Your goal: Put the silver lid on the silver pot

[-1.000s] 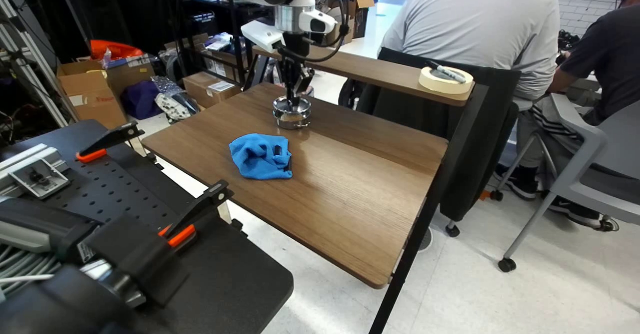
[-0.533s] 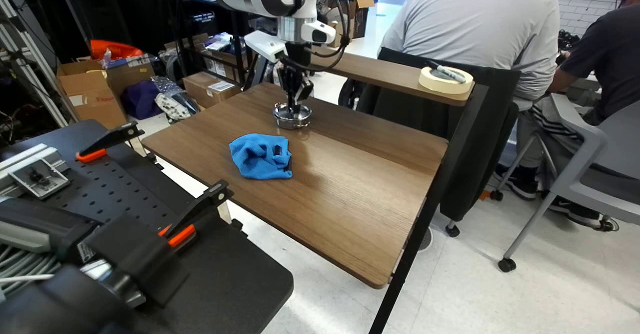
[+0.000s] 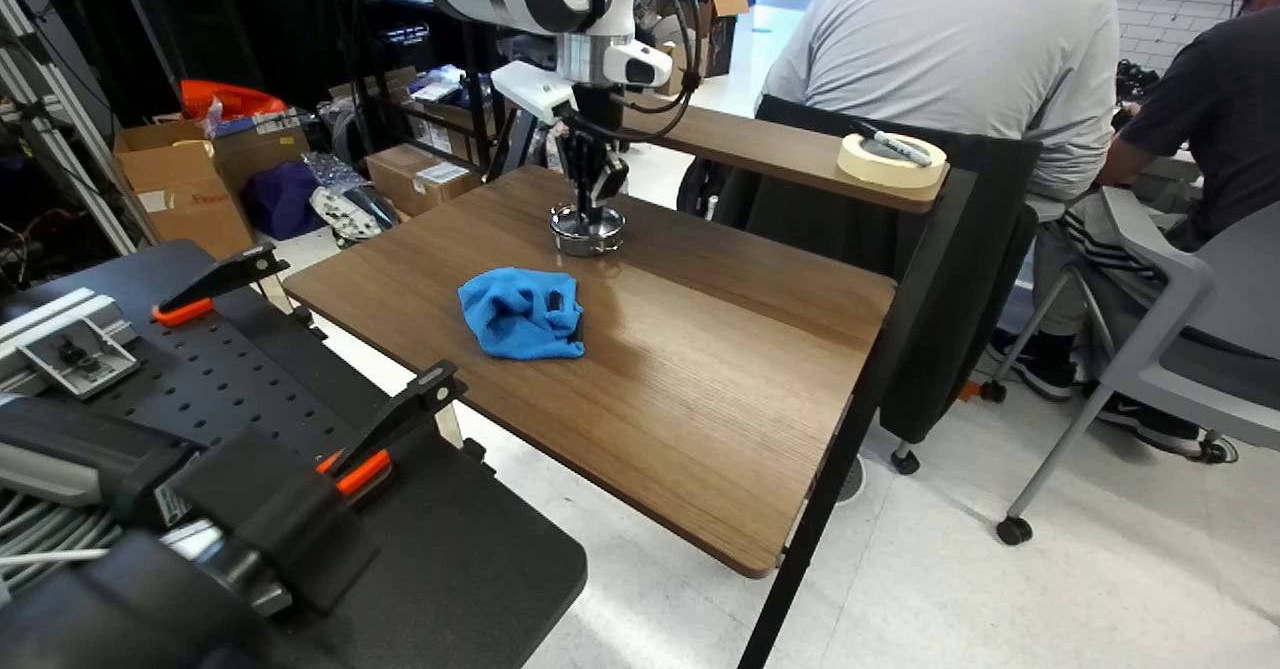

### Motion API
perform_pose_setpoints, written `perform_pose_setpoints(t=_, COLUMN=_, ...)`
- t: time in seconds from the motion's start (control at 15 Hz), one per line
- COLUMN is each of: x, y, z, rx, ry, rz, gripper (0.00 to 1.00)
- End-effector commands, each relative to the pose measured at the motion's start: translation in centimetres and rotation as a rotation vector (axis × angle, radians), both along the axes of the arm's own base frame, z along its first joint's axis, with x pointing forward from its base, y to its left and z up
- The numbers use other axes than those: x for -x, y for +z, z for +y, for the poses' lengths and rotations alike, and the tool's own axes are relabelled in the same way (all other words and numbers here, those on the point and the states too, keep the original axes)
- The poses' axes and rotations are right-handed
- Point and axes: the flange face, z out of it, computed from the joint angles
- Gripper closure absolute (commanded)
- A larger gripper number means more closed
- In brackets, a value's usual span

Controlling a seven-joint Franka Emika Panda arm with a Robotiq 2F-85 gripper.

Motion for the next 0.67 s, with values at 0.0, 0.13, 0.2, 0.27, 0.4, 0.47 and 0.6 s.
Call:
perform_pose_setpoints(t=0.0, x=-0.39, y=-0.64, z=0.74, rx=0.001, ry=0.005, rz=0.025, gripper=0.95)
perform_pose_setpoints(t=0.13, x=-0.23, y=-0.91, z=1.00, rx=0.006, ry=0.011, rz=0.030, gripper=0.95)
perform_pose_setpoints(t=0.2, x=-0.16, y=-0.98, z=1.09, rx=0.006, ry=0.013, rz=0.034, gripper=0.70)
perform_pose_setpoints(t=0.27, x=-0.08, y=-1.08, z=1.17, rx=0.005, ry=0.014, rz=0.041, gripper=0.53)
perform_pose_setpoints(t=0.4, x=0.06, y=-1.21, z=1.25, rx=0.008, ry=0.010, rz=0.051, gripper=0.39)
perform_pose_setpoints(t=0.47, x=0.15, y=-1.24, z=1.31, rx=0.009, ry=0.009, rz=0.060, gripper=0.33)
perform_pose_setpoints(t=0.6, x=0.28, y=-1.12, z=1.39, rx=0.009, ry=0.009, rz=0.070, gripper=0.18)
